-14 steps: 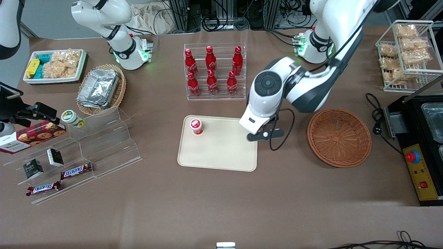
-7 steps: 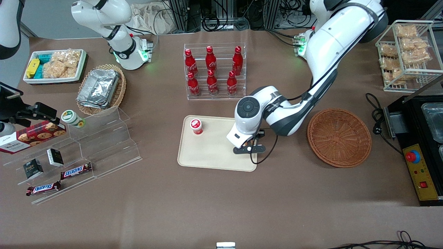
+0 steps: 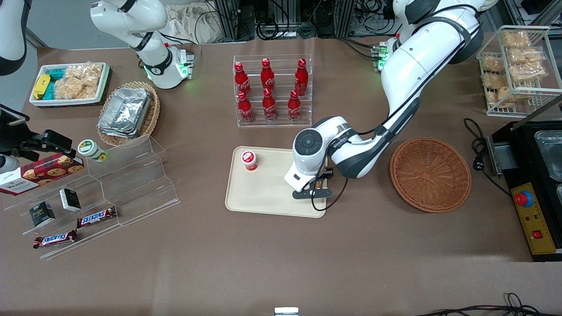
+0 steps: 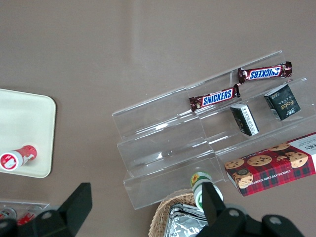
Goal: Place sandwich from basket to tray
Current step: 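Lower the sandwich onto the tray beside the red-capped bottle and open the left gripper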
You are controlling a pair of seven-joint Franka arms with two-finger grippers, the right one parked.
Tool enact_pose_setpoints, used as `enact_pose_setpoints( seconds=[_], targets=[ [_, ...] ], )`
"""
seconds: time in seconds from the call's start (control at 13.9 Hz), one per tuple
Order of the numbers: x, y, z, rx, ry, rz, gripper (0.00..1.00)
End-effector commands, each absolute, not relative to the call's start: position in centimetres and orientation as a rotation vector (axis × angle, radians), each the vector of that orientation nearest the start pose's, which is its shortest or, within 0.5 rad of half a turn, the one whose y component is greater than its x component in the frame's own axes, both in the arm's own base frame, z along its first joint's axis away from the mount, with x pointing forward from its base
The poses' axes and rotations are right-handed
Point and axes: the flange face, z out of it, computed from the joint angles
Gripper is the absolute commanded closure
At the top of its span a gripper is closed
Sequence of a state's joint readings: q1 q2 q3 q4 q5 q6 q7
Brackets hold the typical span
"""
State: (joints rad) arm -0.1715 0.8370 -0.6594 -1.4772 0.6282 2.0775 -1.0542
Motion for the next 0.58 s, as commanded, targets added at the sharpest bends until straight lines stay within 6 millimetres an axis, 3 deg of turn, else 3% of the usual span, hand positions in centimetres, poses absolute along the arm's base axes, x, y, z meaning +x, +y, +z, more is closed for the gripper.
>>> enact_pose_setpoints(
  seconds=[0.0, 0.29, 0.5],
  targets=[
    [58.2, -43.4, 29.4, -3.074, -0.247, -0.161, 0.0],
    [60.4, -38.3, 39.6, -3.046, -0.511, -0.268, 0.0],
    [59.9, -34.7, 45.8, -3.003, -0.617, -0.231, 0.0]
  ],
)
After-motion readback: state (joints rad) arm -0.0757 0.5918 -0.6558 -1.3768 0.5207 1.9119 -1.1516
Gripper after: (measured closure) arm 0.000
